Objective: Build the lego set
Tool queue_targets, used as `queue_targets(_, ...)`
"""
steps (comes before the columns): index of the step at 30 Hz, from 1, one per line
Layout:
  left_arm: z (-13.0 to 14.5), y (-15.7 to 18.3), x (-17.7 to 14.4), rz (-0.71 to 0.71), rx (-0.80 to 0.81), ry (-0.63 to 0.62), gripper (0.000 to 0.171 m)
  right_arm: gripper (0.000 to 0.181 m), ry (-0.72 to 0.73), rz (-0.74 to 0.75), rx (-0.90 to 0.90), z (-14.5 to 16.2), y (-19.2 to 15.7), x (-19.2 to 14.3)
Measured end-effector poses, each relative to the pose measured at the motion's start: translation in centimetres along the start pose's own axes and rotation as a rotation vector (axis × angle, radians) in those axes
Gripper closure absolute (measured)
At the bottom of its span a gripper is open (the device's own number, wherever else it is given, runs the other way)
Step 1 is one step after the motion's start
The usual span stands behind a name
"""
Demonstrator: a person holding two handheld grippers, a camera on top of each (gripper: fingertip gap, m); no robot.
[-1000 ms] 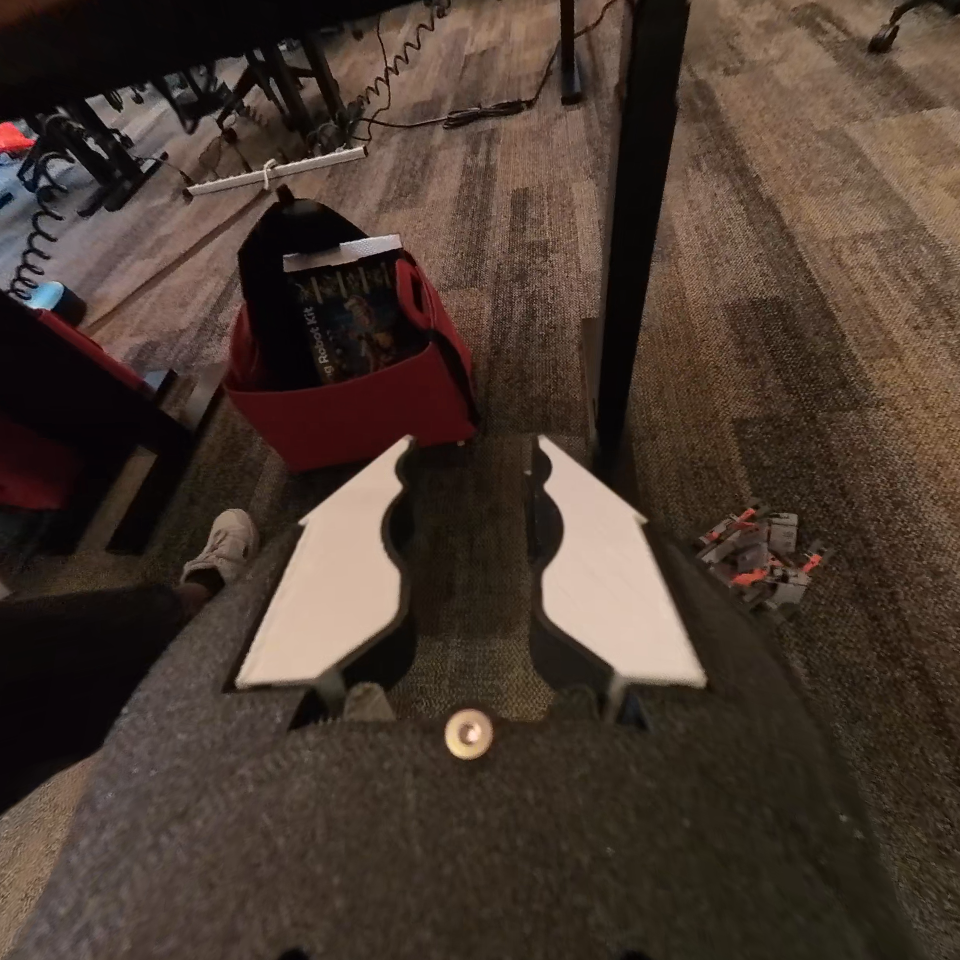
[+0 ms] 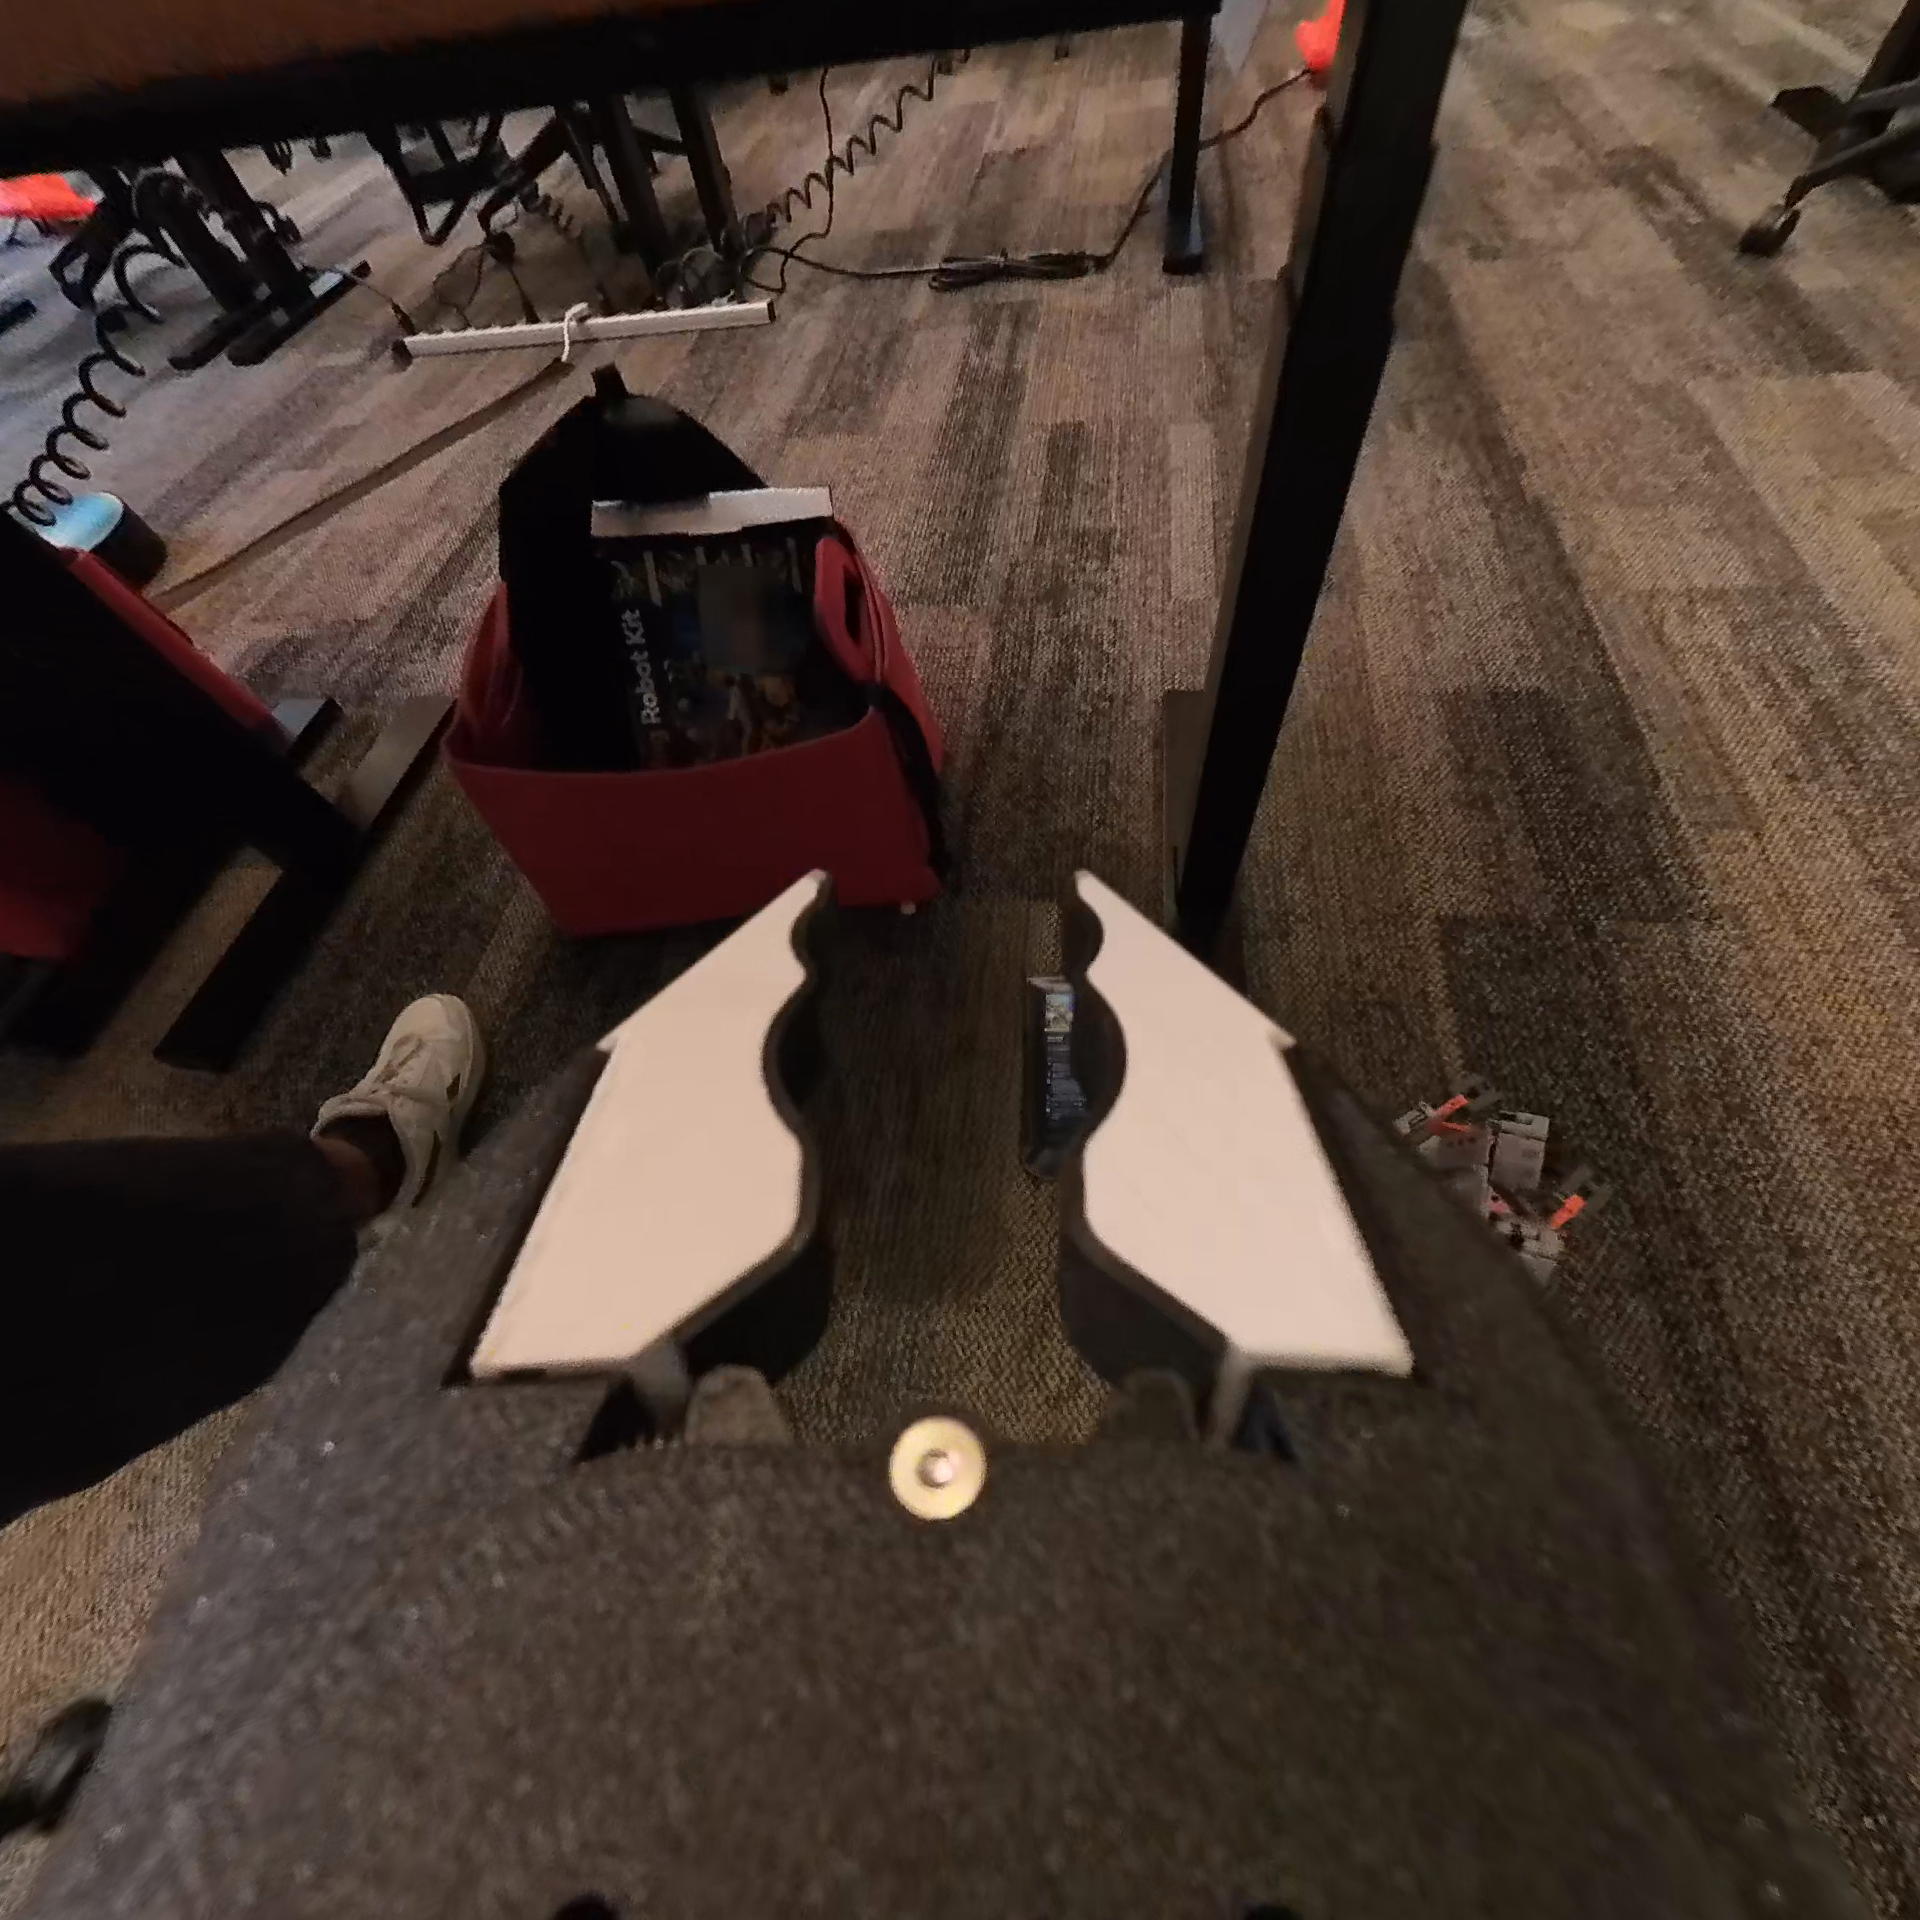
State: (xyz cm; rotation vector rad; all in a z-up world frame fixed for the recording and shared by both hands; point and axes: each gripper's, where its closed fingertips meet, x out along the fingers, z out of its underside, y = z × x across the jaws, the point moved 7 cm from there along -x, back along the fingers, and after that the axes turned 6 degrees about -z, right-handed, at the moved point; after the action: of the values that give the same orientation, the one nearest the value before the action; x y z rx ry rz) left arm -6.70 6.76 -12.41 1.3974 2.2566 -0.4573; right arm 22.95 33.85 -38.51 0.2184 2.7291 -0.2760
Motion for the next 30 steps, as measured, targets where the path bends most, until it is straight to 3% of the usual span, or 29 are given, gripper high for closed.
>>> queue_targets(4, 5.9, 12.5, -5.6, 0.107, 0.269, 0.130, 0.145, 0.138, 0.023, 0.043, 0.072, 0.1, 1.7, -1.3)
queue_targets(6, 11.1, 16.5, -6.1, 0.078, 0.375, 0.157, 0.145, 0.138, 0.036, 0.055, 0.114, 0.2, 2.5, -2.0)
queue_targets(9, 20.1, 19.9, -3.1, -0.049, 0.422, 0.188, 0.145, 0.138, 0.081, 0.057, 0.159, -0.1, 3.0, -2.8)
queue_targets(13, 30.0, 19.5, 6.8, -0.142, 0.244, 0.015, 0.144, 0.138, 0.161, 0.054, 0.244, -0.9, 3.2, -3.6)
queue_targets(17, 37.8, 16.6, 21.0, -0.080, -0.147, -0.324, 0.142, 0.138, 0.187, 0.013, 0.298, -1.2, 3.1, -3.9)
queue_targets(19, 40.6, 14.6, 28.2, -0.133, -0.242, -0.377, 0.142, 0.138, 0.185, 0.024, 0.316, -1.2, 4.0, -4.1)
queue_targets(23, 43.5, 11.4, 40.2, -0.291, -0.233, -0.294, 0.142, 0.139, 0.185, 0.084, 0.412, 0.1, 7.7, -5.4)
queue_targets(26, 46.9, 9.9, 48.0, -0.401, -0.149, -0.319, 0.142, 0.138, 0.137, 0.176, 0.414, 1.9, 10.7, -7.3)
queue_targets(30, 50.7, 8.0, 54.9, -0.497, -0.106, -0.375, 0.143, 0.139, 0.244, 0.213, 0.577, 2.6, 13.7, -10.1)
